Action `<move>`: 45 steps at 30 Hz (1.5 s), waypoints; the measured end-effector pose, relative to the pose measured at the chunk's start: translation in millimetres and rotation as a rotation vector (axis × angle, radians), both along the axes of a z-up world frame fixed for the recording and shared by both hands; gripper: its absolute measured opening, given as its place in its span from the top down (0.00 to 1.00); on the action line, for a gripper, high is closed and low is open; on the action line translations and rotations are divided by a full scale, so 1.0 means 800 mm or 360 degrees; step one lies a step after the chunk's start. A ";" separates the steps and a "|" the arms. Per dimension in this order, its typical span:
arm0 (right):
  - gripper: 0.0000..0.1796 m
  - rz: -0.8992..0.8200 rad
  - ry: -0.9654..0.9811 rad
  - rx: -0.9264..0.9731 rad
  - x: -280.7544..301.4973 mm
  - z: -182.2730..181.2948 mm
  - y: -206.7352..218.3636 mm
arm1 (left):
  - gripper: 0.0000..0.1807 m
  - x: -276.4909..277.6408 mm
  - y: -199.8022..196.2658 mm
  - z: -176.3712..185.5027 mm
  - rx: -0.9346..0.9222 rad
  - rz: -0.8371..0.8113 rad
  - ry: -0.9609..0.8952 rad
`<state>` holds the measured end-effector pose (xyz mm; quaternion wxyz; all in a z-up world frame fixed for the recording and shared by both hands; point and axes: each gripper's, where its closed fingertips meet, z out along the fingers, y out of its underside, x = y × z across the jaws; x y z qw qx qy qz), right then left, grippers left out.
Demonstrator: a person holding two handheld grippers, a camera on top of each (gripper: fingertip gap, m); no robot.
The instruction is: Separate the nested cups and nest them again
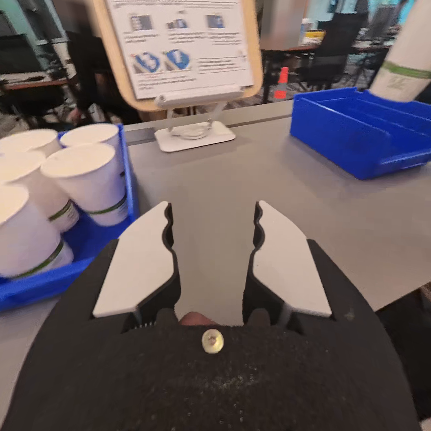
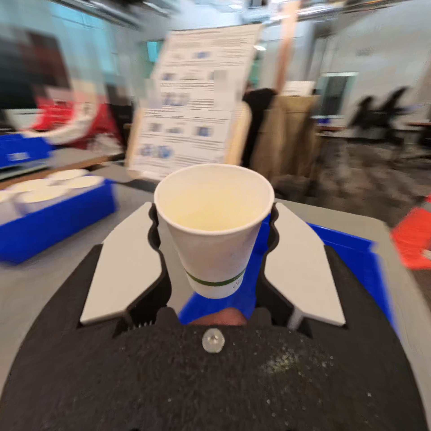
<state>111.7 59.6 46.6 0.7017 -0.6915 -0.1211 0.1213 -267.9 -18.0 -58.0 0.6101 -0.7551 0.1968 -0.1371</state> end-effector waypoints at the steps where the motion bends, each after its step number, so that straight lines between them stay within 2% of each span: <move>1: 0.49 -0.0130 0.0001 -0.0014 0.028 -0.005 0.018 | 0.64 -0.009 -0.004 -0.005 -0.0015 0.0046 -0.0025; 4: 0.49 -0.0425 0.0035 -0.0204 0.090 -0.049 0.077 | 0.64 -0.022 -0.009 -0.016 -0.0058 0.0095 -0.0069; 10: 0.49 -0.0655 0.0036 -0.0497 0.139 -0.137 0.161 | 0.66 -0.014 -0.014 -0.028 -0.0073 0.0071 -0.0036; 13: 0.49 -0.0645 0.0056 -0.0587 0.140 -0.159 0.173 | 0.66 -0.005 -0.019 -0.033 -0.0067 0.0033 0.0025; 20: 0.48 -0.0589 -0.0062 -0.0642 0.127 -0.178 0.167 | 0.66 0.003 -0.018 -0.046 -0.0122 -0.0015 0.0029; 29: 0.49 -0.0547 -0.0199 -0.0827 0.118 -0.201 0.132 | 0.65 0.002 -0.013 -0.059 -0.0187 0.0007 0.0053; 33: 0.52 -0.0547 -0.0168 -0.0615 0.104 -0.154 0.087 | 0.64 -0.011 -0.007 -0.059 -0.0191 0.0082 0.0044; 36: 0.52 -0.0318 -0.0152 -0.0288 0.040 -0.103 0.019 | 0.63 -0.032 -0.001 -0.052 -0.0164 0.0177 0.0027; 38: 0.54 -0.0184 -0.0113 -0.0182 -0.005 -0.093 -0.032 | 0.63 -0.049 0.001 -0.050 -0.0162 0.0248 -0.0012; 41: 0.57 0.0130 0.0070 -0.0192 -0.083 -0.122 -0.099 | 0.61 -0.082 0.002 -0.050 -0.0164 0.0387 -0.0049; 43: 0.56 0.0278 -0.0027 -0.0247 -0.122 -0.151 -0.123 | 0.60 -0.116 0.005 -0.045 -0.0117 0.0544 -0.0047; 45: 0.57 0.0258 -0.0138 -0.0221 -0.133 -0.165 -0.131 | 0.58 -0.155 0.015 -0.035 -0.0047 0.0717 -0.0027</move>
